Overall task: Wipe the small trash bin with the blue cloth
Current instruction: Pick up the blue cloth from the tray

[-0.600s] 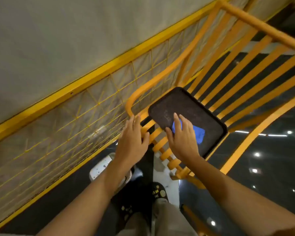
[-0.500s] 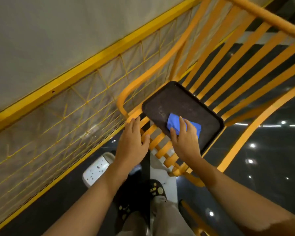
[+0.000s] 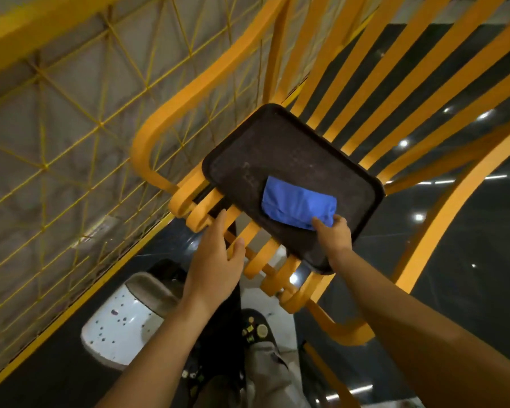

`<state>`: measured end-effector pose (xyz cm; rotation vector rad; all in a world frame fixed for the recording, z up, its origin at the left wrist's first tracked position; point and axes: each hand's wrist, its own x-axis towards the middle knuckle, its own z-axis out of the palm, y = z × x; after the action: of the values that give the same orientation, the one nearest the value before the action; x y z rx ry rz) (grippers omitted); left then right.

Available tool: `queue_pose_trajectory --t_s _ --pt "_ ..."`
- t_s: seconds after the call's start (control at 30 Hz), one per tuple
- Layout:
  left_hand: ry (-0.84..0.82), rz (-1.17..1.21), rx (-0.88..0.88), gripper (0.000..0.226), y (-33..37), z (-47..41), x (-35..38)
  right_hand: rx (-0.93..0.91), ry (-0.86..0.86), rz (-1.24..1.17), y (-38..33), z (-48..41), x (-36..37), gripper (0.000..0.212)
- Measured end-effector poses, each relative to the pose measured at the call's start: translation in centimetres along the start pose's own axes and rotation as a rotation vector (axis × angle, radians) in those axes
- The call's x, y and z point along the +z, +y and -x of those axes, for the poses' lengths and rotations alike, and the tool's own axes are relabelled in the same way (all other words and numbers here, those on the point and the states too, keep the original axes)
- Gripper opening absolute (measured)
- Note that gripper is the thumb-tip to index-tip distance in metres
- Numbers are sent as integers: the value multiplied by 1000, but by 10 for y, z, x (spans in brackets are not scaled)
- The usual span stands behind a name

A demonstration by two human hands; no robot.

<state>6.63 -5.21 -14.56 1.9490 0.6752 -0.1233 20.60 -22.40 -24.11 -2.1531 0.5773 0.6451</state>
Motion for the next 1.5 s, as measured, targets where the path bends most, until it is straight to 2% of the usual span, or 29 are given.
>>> queue_pose_trajectory --t_s 0.47,0.63,0.77,0.87,0.97,1.13,1.27,1.4,1.5 --pt "-24 56 -51 57 -31 -25 30 286 64 -261 14 -77 24 81" --pt "-37 30 -101 51 -36 -24 32 261 -16 -335 6 -77 25 61" --pt "-31 95 -118 41 -34 -21 33 179 -30 -376 -6 -62 21 46" --pt "-18 183 -135 36 -32 -18 33 77 -172 -565 -17 -41 16 31" --pt "18 234 -151 32 -31 -16 28 8 -371 -761 -32 -15 14 42" --pt "130 370 -200 31 -33 -13 15 -27 -706 -814 -51 36 22 46" --pt "183 526 -273 38 -45 -8 0 -13 -913 -681 -57 74 39 49" --pt "42 988 -229 50 -71 8 -17 54 -1101 -608 -51 111 70 53" --pt "6 1094 -224 59 -100 27 -25 53 -1195 -497 -40 137 101 49"
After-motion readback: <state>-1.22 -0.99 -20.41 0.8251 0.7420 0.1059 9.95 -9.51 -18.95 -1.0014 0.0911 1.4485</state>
